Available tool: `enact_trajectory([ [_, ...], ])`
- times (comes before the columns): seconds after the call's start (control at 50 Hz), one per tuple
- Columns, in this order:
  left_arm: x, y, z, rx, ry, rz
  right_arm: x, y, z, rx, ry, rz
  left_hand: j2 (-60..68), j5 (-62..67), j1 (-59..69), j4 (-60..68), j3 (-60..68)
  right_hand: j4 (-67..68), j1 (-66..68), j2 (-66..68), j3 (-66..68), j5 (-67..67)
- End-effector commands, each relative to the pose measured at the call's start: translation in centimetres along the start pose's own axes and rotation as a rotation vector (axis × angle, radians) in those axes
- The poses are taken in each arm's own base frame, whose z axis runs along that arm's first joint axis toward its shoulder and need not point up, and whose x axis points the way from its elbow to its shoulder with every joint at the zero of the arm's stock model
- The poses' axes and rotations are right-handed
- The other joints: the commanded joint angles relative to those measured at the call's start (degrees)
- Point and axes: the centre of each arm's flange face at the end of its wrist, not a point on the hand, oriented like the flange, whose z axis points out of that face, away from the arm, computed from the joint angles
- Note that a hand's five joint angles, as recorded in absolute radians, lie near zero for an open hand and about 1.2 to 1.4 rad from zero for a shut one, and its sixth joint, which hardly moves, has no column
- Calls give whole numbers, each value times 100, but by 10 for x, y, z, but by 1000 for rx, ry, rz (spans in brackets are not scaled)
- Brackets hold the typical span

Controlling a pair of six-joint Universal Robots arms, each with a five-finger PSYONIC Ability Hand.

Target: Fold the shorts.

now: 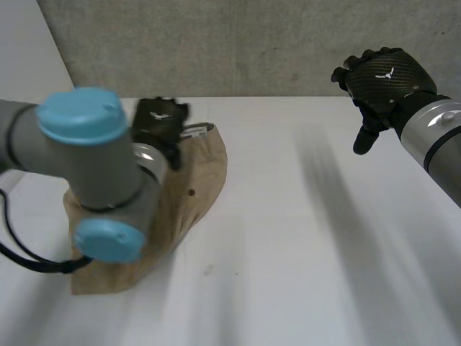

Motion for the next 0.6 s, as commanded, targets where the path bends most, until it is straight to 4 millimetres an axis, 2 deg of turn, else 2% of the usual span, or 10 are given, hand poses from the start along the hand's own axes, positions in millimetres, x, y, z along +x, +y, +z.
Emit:
enact_trajectory([
  [0.02, -69, 37, 32, -130, -159, 91, -3, 2, 0, -8, -9, 0, 441, 525, 512, 479, 405, -352, -175, -274, -204, -394],
  [0.06, -84, 49, 38, -178, -187, 96, -3, 3, 0, -8, -11, 0, 508, 592, 579, 546, 472, -352, -175, -274, -204, -394],
  [0.14, -93, 68, 45, -241, -185, 97, -4, 4, 1, -13, -14, 1, 593, 677, 664, 630, 556, -352, -175, -274, -204, -394],
  [0.28, -92, 92, 55, -307, -141, 94, -6, 6, 1, -17, -18, -2, 727, 811, 798, 765, 691, -352, -175, -274, -204, -394],
  [0.36, -92, 104, 62, -335, -135, 89, -6, 6, 1, -18, -18, -2, 2252, 2336, 2323, 2290, 2216, -352, -175, -274, -204, -394],
  [0.38, -88, 107, 63, -339, -116, 86, -6, 6, 1, -18, -18, -2, 4140, 4224, 4211, 4178, 4103, -352, -175, -274, -204, -394],
  [0.4, -86, 107, 64, -336, -104, 82, -6, 6, 1, -19, -17, -2, 5208, 5292, 5279, 5246, 5171, -352, -175, -274, -204, -394],
  [0.42, -85, 106, 64, -328, -93, 78, -5, 6, 1, -19, -16, -2, 5733, 5817, 5804, 5770, 5696, -352, -175, -274, -204, -394],
  [0.52, -72, 87, 65, -247, -43, 34, -5, 6, 1, -18, -15, -2, 5738, 5822, 5809, 5776, 5701, -352, -175, -274, -204, -394],
  [0.6, -54, 37, 62, -68, -30, -40, -3, 7, 2, -19, -10, -3, 5738, 5822, 5809, 5776, 5701, -352, -175, -274, -204, -394],
])
